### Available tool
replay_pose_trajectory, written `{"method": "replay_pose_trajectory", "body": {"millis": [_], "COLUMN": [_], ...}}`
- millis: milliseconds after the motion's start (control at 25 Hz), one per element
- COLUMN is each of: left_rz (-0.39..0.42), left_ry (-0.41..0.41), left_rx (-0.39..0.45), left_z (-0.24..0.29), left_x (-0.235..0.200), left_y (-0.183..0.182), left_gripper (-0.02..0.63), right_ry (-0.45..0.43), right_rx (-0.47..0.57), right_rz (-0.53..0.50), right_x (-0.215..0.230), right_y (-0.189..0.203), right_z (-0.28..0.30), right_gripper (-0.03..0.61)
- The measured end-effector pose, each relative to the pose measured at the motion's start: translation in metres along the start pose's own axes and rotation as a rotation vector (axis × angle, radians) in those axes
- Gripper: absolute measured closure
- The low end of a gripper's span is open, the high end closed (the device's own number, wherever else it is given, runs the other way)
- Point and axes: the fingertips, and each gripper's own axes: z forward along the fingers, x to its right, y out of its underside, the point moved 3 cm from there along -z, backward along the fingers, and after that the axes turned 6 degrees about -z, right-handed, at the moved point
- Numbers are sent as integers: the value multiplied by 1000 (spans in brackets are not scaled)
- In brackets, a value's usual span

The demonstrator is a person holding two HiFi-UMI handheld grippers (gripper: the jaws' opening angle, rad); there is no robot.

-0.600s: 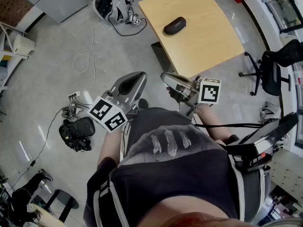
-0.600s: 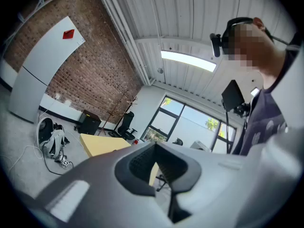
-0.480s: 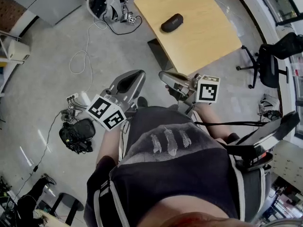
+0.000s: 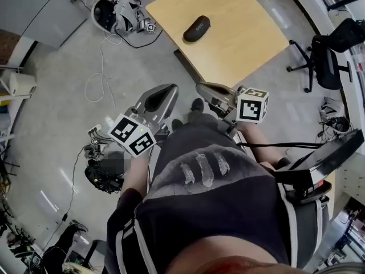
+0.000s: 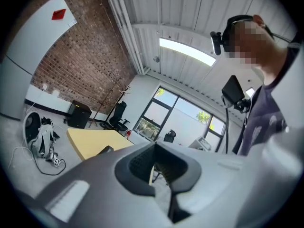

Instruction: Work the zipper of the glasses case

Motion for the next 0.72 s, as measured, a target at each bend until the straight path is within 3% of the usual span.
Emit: {"method": "replay_pose_trajectory", "body": {"millis": [120, 240, 360, 520, 720], "left_rz": [45, 79, 86, 99, 185], "left_ry": [-29, -51, -65, -94, -101], "left_rx": [-30, -75, -94, -165, -246], "left_z": [18, 40, 76, 118, 162], "left_x": [-4, -11, -13, -24, -46], "left_y": [-16, -28, -25, -19, -18], "left_gripper": [614, 614, 614, 614, 614], "right_ry": [-14, -24, -14, -16, 42], "right_rx": [20, 31, 19, 29, 46], "right_rz": [8, -48, -110, -87, -123], "right_x": [21, 37, 61, 93, 121], "right_y": [-15, -35, -52, -58, -71], "right_z": [3, 5, -9, -22, -44], "right_gripper": [586, 586, 586, 586, 586]}}
